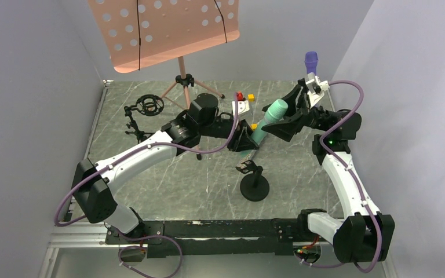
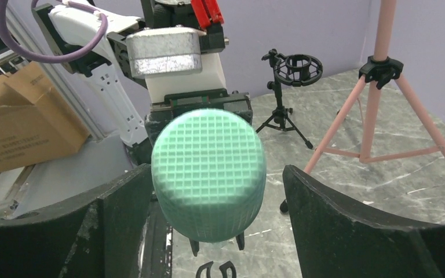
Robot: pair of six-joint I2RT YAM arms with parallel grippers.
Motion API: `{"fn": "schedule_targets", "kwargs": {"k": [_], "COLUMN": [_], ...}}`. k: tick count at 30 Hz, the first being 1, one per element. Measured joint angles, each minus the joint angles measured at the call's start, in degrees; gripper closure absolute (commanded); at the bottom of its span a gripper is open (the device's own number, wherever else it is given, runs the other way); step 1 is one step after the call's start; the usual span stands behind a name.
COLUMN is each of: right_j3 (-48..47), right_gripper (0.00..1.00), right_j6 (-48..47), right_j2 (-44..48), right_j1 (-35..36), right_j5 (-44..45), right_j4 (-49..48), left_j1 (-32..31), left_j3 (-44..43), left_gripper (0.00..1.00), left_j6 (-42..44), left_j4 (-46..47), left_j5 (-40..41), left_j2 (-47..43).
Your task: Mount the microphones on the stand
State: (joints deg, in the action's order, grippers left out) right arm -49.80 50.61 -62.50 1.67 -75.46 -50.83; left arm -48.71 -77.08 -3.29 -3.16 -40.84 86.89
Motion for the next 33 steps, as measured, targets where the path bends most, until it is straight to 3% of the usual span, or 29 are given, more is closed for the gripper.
{"fn": "schedule_targets", "kwargs": {"k": [23, 28, 33], "right_j3": [-3.56, -3.67, -4.5], "right_gripper": [0.16, 0.08, 0.1], "right_j6": [0.76, 0.92, 3.08], "right_j2": [-0.17, -0.74, -2.05], "right_j1": [-0.9, -0.9, -0.9], "right_j5": [-1.31, -1.14, -1.01], "right_j4": [3.96, 5.42, 4.72], "left_j1": [1.27, 1.27, 1.27], "left_j3": [-4.24, -4.55, -4.66], "left_gripper": [0.9, 0.9, 0.9], "left_j6": [5.66, 6.16, 6.95], "left_j4": [-10.29, -11.74, -12.94], "left_j5": [-2.62, -3.15, -3.89], "left_j2": [0.0, 0.0, 0.28]}}
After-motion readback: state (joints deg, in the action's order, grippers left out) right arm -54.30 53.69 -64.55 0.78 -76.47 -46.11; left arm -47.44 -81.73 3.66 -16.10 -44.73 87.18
